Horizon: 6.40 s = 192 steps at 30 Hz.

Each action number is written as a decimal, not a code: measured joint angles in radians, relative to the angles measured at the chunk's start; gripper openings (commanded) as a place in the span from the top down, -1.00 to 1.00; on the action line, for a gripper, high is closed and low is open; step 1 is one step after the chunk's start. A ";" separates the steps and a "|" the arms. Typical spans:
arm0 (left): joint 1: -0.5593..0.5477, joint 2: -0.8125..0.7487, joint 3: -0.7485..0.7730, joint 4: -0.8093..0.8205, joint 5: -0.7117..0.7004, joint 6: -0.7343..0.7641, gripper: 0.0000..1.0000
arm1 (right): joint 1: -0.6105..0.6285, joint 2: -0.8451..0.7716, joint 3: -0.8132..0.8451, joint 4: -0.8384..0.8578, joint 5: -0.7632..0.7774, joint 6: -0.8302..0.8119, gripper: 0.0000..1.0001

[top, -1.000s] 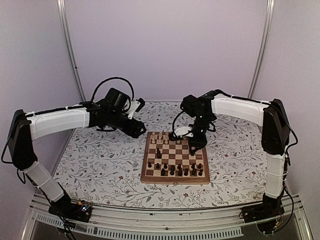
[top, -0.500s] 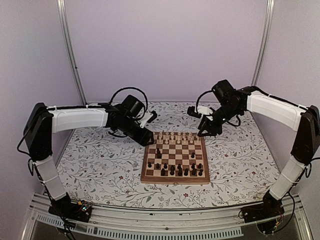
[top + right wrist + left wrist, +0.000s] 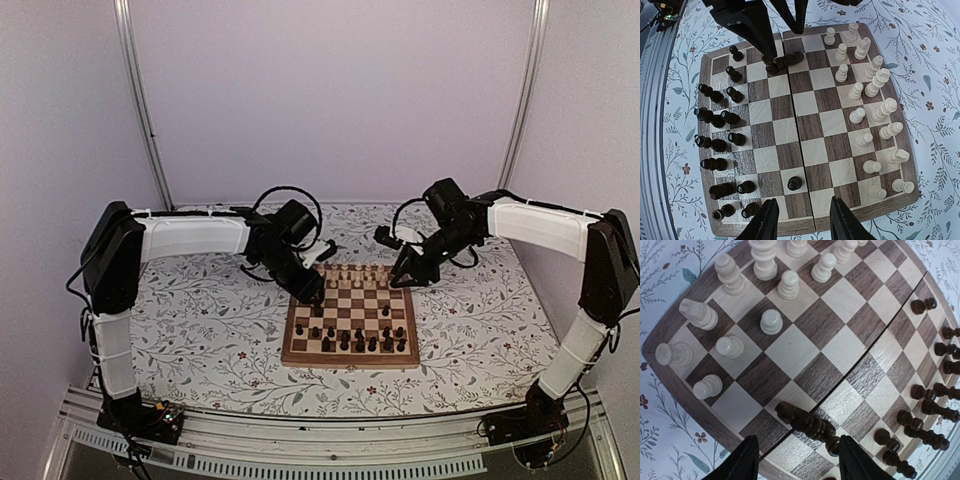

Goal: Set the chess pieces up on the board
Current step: Pick up the chess piece from the chessboard, then place the chess piece on the chessboard.

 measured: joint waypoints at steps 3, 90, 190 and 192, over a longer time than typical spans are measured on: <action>-0.010 0.001 0.015 -0.019 0.009 0.000 -0.15 | 0.000 0.009 0.000 0.002 -0.005 0.001 0.26; -0.144 -0.182 0.069 0.062 0.083 0.294 0.98 | 0.008 0.396 0.342 -0.123 -0.900 0.348 0.90; -0.060 -0.626 -0.394 0.183 -0.223 -0.061 -0.22 | 0.301 0.222 0.108 0.072 0.179 0.080 0.83; -0.060 -0.628 -0.401 0.193 -0.229 -0.064 -0.22 | 0.311 0.238 0.104 0.077 0.203 0.074 0.82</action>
